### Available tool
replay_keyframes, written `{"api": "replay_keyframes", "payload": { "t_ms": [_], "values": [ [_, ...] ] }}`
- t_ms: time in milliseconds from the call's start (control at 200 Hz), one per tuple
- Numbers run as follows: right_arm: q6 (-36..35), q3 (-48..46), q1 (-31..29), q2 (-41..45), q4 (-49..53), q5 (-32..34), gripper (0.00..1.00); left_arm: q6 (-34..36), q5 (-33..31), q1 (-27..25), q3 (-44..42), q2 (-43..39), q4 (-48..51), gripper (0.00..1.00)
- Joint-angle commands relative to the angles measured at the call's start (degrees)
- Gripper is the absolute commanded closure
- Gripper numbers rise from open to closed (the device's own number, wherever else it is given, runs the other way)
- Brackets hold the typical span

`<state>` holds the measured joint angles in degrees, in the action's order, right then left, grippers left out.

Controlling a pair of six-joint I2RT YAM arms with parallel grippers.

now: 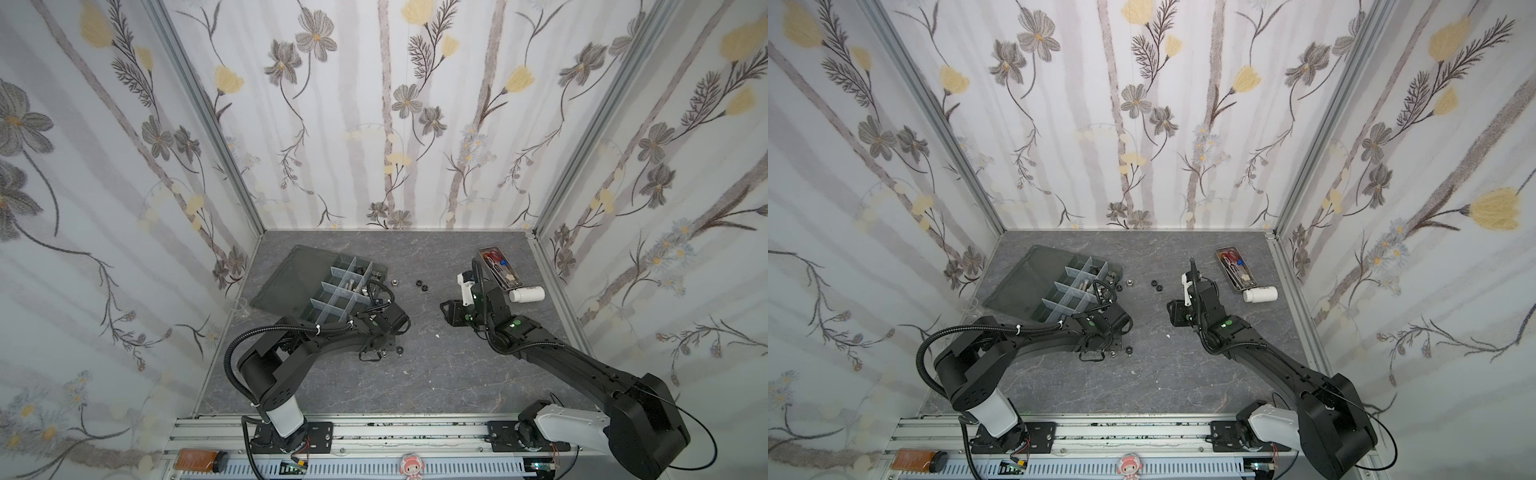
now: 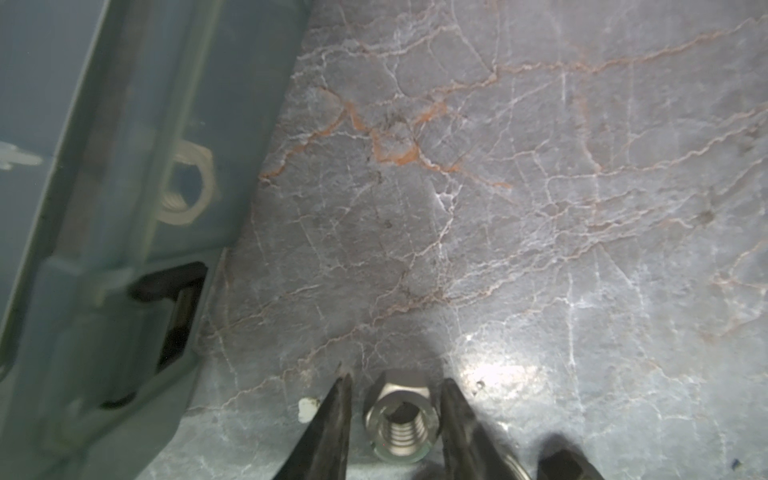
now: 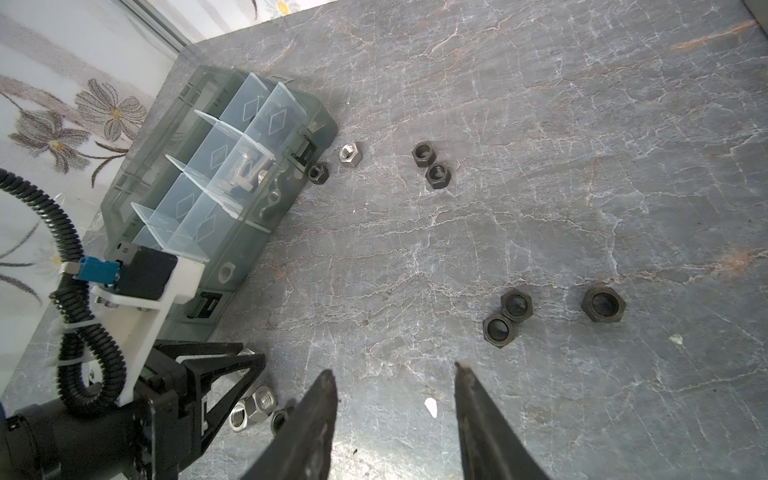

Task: Sort the screws and nuts into containers
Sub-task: 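Withdraw the right gripper while the left gripper moves to silver hex nuts beside the box, then close the left gripper on a silver hex nut and lift it over the box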

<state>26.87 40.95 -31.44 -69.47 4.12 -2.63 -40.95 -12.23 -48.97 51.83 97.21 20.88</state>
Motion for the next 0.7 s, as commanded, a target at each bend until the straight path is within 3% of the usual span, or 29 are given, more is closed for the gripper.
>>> {"api": "replay_keyframes", "payload": {
  "t_ms": [0,295,694],
  "values": [
    [-0.07,0.45,0.01,-0.12,-1.75,-0.35,0.52,-0.89,1.73,-0.09,-0.42,0.17,-0.39,0.67],
    [0.11,0.10,0.01,0.07,-1.83,-0.71,0.52,-0.95,1.95,-0.29,-0.18,-2.43,0.19,0.76],
    [0.28,0.16,-0.02,0.83,-1.42,-1.23,0.52,0.55,0.41,0.87,3.89,-10.71,5.59,0.77]
  ]
}}
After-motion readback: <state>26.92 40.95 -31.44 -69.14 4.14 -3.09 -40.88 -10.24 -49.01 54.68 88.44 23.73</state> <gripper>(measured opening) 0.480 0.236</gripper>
